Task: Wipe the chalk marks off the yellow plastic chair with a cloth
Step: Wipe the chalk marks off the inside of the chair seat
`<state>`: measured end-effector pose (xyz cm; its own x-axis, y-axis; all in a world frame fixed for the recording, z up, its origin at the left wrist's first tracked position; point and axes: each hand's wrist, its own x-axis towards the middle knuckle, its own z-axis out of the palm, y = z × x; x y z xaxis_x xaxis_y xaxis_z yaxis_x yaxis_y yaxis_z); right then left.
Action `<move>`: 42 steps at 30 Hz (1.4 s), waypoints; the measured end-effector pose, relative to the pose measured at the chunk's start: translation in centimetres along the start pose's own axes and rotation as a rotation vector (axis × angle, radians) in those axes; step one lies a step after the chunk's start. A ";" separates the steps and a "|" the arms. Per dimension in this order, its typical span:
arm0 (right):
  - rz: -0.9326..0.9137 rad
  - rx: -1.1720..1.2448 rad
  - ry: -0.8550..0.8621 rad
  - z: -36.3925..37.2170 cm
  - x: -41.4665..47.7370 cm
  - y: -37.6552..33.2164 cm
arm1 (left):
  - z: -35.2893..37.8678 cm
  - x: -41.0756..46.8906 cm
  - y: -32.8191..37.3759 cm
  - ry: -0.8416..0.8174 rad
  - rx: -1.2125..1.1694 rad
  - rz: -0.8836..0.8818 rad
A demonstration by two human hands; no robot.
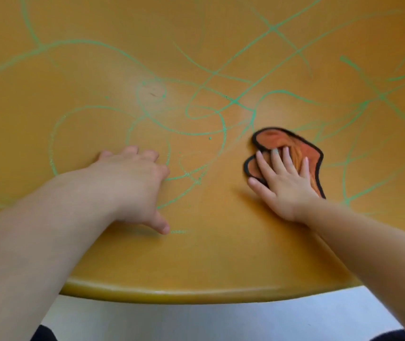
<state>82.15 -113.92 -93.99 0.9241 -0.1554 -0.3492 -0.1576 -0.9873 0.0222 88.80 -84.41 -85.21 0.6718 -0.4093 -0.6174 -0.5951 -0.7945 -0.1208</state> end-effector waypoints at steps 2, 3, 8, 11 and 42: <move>0.041 0.052 0.030 -0.6 2.5 -0.9 | 0.1 0.1 0.2 -0.037 0.003 0.013; 0.058 0.078 0.040 -0.7 3.2 -1.9 | 0.1 0.1 0.2 -0.051 0.007 0.015; -0.168 0.090 -0.033 0.3 0.0 -8.4 | 0.1 0.2 0.1 -0.044 -0.001 0.006; -0.461 0.043 -0.133 0.5 -6.1 -9.2 | 0.1 0.1 -0.4 -0.021 -0.025 0.022; -0.076 -0.054 0.065 -1.6 4.4 1.3 | 0.2 0.0 -1.1 -0.071 0.005 -0.037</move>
<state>86.58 -115.90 -94.04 0.9534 -0.0806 -0.2907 -0.0692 -0.9964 0.0493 89.37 -83.50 -85.24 0.6608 -0.3465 -0.6658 -0.5723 -0.8065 -0.1483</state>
